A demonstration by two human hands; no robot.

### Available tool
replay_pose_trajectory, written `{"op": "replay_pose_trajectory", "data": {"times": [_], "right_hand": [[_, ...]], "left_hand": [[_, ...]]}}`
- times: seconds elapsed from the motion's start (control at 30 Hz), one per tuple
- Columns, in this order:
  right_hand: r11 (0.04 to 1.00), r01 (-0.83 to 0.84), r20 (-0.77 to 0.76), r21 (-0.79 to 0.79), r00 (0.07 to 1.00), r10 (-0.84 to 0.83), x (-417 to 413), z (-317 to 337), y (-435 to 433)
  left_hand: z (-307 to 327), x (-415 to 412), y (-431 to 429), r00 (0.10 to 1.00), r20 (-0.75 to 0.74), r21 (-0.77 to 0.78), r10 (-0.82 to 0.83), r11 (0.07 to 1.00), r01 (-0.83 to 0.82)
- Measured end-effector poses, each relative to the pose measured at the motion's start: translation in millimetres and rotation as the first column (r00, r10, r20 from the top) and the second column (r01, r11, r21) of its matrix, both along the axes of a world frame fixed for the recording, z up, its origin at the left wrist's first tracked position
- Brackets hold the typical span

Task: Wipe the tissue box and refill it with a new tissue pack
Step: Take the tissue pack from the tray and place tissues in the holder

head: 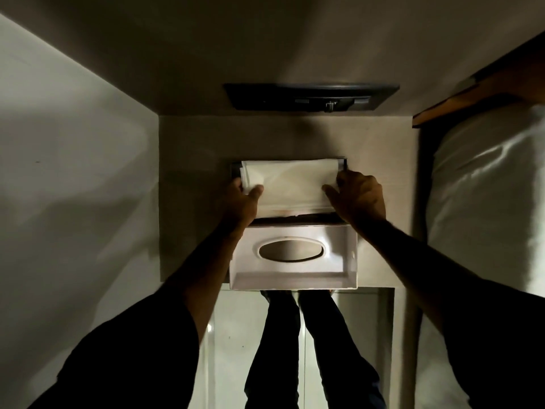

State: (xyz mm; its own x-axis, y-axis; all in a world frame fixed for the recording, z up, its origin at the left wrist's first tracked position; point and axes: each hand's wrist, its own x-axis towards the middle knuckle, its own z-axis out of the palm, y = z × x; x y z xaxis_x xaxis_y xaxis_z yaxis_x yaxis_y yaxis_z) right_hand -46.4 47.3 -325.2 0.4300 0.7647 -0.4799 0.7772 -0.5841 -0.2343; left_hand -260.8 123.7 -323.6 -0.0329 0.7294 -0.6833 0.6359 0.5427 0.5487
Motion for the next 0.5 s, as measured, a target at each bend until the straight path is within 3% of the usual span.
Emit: {"op": "replay_pose_trajectory", "data": {"times": [0.2, 0.33, 0.4, 0.5], "right_hand": [[0.999, 0.021, 0.057, 0.042, 0.998, -0.023, 3.9, 1.9, -6.3], [0.983, 0.045, 0.039, 0.177, 0.998, -0.052, 11.7, 3.4, -12.7], [0.965, -0.029, -0.008, 0.259, 0.999, 0.032, 17.1, 2.4, -13.2], [0.953, -0.186, -0.047, 0.241, 0.978, 0.202, 21.0, 2.4, -10.8]], "left_hand": [[10.3, -8.8, 6.6, 0.946, -0.262, 0.143, -0.192, 0.961, 0.235], [17.0, -26.5, 5.8, 0.857, -0.477, 0.267, -0.196, 0.896, 0.354], [16.3, -34.1, 7.5, 0.852, -0.455, 0.371, -0.26, 0.814, 0.447], [13.6, -40.9, 15.0, 0.779, -0.421, 0.4, -0.465, 0.676, 0.62]]}}
